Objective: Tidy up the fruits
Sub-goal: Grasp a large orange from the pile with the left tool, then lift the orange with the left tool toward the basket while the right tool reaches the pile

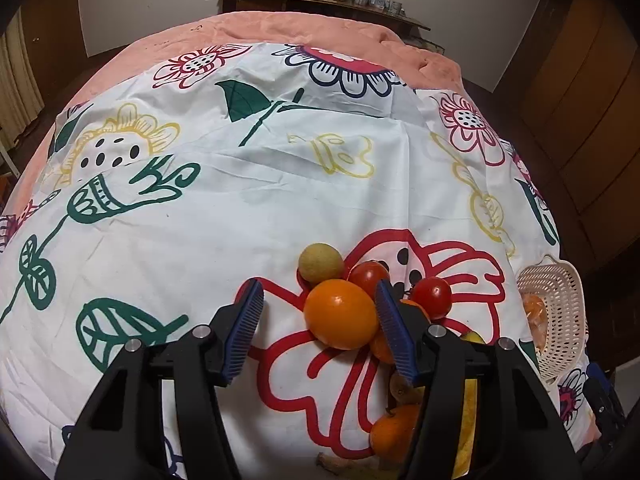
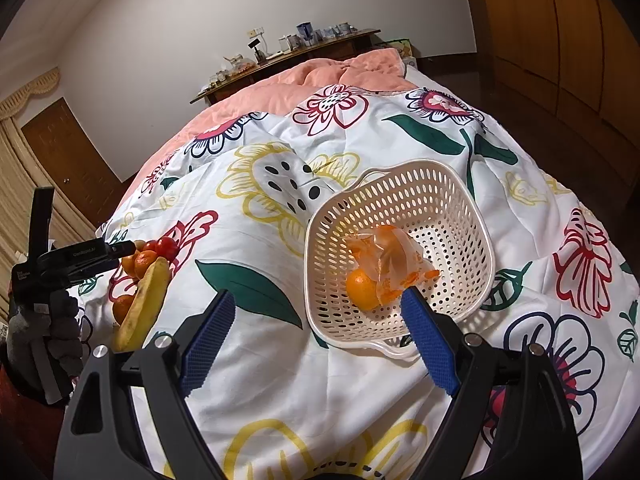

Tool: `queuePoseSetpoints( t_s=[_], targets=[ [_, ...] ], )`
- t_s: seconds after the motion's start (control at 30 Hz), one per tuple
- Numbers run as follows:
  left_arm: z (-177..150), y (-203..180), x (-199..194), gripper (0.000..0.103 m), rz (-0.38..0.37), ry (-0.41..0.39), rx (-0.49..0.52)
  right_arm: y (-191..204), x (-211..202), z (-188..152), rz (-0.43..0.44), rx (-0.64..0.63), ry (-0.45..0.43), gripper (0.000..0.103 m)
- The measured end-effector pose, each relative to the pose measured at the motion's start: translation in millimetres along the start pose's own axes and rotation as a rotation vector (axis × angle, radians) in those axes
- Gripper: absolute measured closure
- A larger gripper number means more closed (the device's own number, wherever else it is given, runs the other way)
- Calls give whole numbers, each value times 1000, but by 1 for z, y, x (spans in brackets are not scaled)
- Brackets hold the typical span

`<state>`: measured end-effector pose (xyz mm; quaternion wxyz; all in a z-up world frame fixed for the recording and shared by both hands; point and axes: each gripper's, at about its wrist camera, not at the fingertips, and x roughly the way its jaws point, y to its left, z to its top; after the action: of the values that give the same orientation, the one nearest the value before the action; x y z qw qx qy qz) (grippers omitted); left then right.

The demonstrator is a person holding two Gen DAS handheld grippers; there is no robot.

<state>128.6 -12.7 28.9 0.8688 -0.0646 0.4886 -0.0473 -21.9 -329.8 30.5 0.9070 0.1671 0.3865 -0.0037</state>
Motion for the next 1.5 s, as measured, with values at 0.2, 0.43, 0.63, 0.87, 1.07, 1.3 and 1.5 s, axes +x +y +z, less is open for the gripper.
queuePoseSetpoints(
  t_s=[0.2, 0.43, 0.63, 0.87, 1.07, 1.3, 1.5],
  targets=[
    [1, -9, 8, 46, -22, 16, 12, 3, 1, 0, 3, -11, 3, 18],
    [-2, -4, 9, 62, -55, 20, -2, 8, 0, -2, 8, -21, 5, 18],
    [-8, 4, 0, 62, -91, 13, -9, 18, 0, -3, 15, -45, 10, 18],
    [-8, 6, -25, 66, -85, -48, 23, 36, 1, -5, 29, -81, 20, 18],
    [-6, 0, -14, 65, -94, -15, 24, 56, 0, -8, 42, -132, 26, 18],
    [-11, 6, 4, 58, -100, 7, -2, 60, 1, -10, 41, -138, 36, 18],
    [-10, 10, 7, 53, -112, 10, -12, 65, 2, -11, 45, -148, 39, 18]
  ],
)
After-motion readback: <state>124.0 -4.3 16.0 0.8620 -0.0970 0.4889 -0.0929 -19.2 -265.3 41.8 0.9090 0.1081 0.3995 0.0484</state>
